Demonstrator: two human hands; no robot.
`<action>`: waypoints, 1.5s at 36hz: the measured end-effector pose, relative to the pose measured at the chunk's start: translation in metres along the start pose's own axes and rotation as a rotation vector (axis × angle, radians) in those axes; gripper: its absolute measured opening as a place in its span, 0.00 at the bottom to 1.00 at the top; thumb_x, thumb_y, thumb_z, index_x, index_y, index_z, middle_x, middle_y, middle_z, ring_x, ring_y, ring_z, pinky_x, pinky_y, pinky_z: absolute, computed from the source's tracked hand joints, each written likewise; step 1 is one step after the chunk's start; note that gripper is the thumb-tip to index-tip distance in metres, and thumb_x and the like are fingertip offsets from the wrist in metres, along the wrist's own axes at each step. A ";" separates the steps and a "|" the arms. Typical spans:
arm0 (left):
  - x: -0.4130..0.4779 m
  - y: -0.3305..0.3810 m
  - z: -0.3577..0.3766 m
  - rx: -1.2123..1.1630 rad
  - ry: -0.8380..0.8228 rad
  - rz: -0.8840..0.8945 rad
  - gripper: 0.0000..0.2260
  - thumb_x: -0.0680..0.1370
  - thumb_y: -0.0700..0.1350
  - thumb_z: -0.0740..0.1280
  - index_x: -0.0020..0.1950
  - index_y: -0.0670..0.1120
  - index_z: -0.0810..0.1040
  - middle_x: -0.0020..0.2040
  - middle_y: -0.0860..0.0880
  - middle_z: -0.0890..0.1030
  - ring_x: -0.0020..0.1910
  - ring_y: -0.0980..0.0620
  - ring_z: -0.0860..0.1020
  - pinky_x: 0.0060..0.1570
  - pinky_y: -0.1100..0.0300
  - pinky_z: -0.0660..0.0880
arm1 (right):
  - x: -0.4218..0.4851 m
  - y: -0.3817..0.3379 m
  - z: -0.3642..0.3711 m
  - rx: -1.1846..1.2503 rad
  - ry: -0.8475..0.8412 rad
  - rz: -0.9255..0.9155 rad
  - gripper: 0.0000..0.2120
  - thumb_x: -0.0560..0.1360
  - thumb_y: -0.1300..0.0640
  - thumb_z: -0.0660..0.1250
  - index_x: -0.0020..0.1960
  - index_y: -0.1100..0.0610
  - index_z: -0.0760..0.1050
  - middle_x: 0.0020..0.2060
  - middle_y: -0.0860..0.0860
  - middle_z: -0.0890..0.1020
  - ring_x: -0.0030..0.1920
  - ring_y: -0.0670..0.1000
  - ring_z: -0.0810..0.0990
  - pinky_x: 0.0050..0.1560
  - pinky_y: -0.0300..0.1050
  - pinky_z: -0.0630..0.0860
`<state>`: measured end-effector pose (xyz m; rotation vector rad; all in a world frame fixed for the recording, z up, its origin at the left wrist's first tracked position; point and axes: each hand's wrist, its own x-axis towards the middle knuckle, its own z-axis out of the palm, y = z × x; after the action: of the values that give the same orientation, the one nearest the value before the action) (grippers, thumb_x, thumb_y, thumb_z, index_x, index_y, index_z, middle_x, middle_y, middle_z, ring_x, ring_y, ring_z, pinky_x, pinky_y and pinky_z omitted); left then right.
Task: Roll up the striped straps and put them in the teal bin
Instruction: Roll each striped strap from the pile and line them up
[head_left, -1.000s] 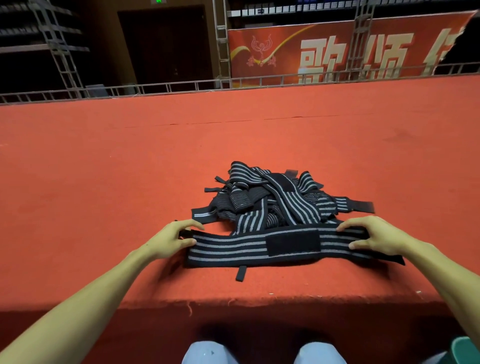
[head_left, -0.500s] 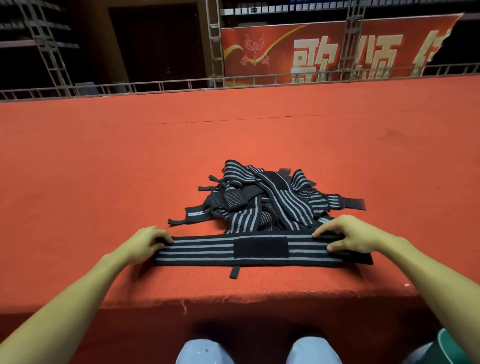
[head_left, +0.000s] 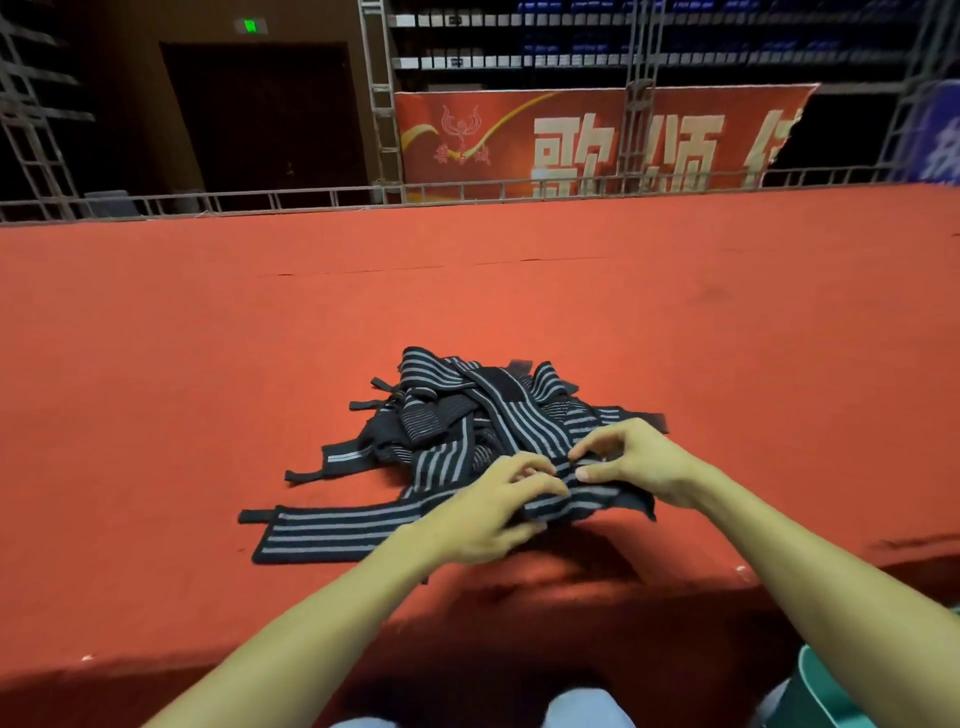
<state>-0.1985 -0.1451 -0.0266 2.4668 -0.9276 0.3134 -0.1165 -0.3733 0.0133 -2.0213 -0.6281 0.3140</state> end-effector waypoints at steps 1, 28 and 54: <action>0.003 0.003 0.004 -0.016 0.013 0.025 0.15 0.79 0.44 0.67 0.65 0.50 0.72 0.67 0.47 0.69 0.68 0.51 0.68 0.71 0.58 0.63 | -0.001 -0.002 0.003 0.056 0.020 0.022 0.07 0.70 0.67 0.76 0.46 0.58 0.83 0.37 0.48 0.84 0.38 0.43 0.79 0.44 0.35 0.76; 0.011 0.010 -0.082 -0.381 0.578 -0.341 0.26 0.76 0.27 0.63 0.62 0.57 0.77 0.61 0.58 0.81 0.62 0.60 0.78 0.65 0.61 0.73 | 0.022 -0.063 0.040 0.090 0.315 -0.414 0.15 0.74 0.56 0.74 0.52 0.40 0.73 0.53 0.48 0.78 0.56 0.47 0.77 0.54 0.46 0.77; -0.015 -0.001 -0.084 -0.206 0.263 -0.422 0.38 0.77 0.33 0.66 0.73 0.71 0.58 0.69 0.61 0.73 0.65 0.61 0.76 0.70 0.55 0.70 | 0.052 -0.193 -0.036 0.041 0.518 -0.729 0.23 0.69 0.69 0.76 0.63 0.57 0.79 0.55 0.49 0.82 0.56 0.47 0.81 0.57 0.34 0.76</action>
<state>-0.2125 -0.0926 0.0394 2.2862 -0.3028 0.3629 -0.1148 -0.2930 0.1996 -1.6005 -0.9468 -0.6023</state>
